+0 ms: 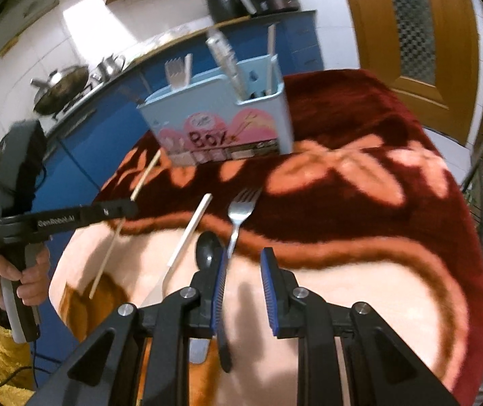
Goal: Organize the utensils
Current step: 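Grasp the wooden chopstick with the left tool, then grasp the black spoon with the right tool while the left tool lifts the chopstick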
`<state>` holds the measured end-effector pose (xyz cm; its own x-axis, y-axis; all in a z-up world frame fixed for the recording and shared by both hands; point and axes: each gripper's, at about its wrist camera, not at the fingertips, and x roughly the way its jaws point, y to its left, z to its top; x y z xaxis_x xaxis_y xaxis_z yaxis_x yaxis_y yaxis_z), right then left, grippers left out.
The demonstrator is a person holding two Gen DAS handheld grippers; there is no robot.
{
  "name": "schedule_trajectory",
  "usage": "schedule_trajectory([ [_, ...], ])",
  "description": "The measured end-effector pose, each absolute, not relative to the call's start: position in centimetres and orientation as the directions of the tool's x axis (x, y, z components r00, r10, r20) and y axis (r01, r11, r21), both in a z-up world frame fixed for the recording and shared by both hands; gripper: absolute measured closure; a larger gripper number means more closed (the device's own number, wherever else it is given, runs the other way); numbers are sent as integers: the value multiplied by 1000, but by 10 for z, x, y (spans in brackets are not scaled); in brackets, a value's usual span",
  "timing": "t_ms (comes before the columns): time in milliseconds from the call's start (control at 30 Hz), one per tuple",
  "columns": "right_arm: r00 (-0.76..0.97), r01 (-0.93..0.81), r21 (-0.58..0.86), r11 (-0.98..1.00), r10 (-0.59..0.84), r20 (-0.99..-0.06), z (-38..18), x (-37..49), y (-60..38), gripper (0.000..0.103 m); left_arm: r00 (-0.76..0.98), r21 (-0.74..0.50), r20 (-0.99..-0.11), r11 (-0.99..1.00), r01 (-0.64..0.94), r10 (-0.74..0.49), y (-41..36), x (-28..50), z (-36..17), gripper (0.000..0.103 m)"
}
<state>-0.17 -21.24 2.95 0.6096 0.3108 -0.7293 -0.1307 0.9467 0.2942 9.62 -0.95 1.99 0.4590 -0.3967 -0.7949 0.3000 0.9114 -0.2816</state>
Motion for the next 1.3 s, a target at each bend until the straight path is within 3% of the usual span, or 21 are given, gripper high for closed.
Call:
schedule_trajectory([
  [700,371,-331,182,926,305,-877,14,52,-161,80,550,-285,-723,906,314,-418,15,89,32,99],
  [1133,191,-444,195,875,305,-933,6,70,-149,79,567,-278,-709,905,322,-420,13,85,40,99],
  [1300,182,-469,214,857,331,-926,7,71,-145,95,578,-278,-697,903,328,-425,12,85,43,99],
])
